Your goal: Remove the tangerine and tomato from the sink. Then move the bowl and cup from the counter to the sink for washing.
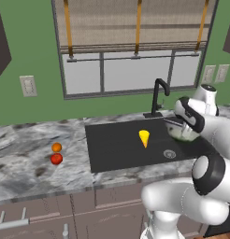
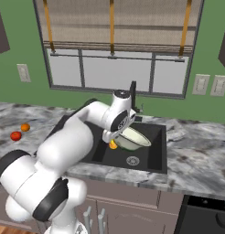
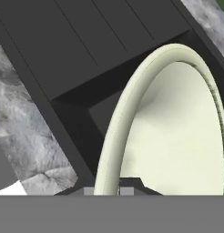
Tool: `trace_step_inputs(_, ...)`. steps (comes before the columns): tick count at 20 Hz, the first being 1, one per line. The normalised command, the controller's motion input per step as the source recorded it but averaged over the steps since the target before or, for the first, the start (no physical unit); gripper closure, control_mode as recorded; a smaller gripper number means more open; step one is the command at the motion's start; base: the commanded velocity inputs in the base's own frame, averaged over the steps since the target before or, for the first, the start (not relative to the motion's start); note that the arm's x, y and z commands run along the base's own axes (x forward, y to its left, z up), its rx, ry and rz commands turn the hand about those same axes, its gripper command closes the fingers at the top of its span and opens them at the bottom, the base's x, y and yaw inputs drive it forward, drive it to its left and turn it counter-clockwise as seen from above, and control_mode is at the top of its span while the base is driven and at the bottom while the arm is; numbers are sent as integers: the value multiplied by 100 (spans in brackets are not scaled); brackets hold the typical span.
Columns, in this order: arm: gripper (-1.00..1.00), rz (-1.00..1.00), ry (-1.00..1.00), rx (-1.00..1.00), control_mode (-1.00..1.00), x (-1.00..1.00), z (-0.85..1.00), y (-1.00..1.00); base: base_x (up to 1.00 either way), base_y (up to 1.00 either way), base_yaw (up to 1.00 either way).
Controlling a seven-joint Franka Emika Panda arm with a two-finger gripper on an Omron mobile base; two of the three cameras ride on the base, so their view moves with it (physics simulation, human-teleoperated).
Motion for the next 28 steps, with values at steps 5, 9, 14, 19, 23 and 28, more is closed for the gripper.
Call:
trace_step_inputs(5,100,0,0,-1,-100,23,-25,-1,0,0,0)
trace_step_inputs(9,100,0,0,-3,-100,20,-23,-1,0,0,0)
trace_step_inputs(14,100,0,0,-5,-100,17,-22,-5,0,0,0)
trace_step_inputs(19,100,0,0,-6,-100,16,-20,-8,0,0,0)
trace_step_inputs(23,100,0,4,-5,-100,16,-21,-7,0,0,0)
trace_step_inputs(28,100,0,4,-4,-100,18,-20,-8,0,0,0)
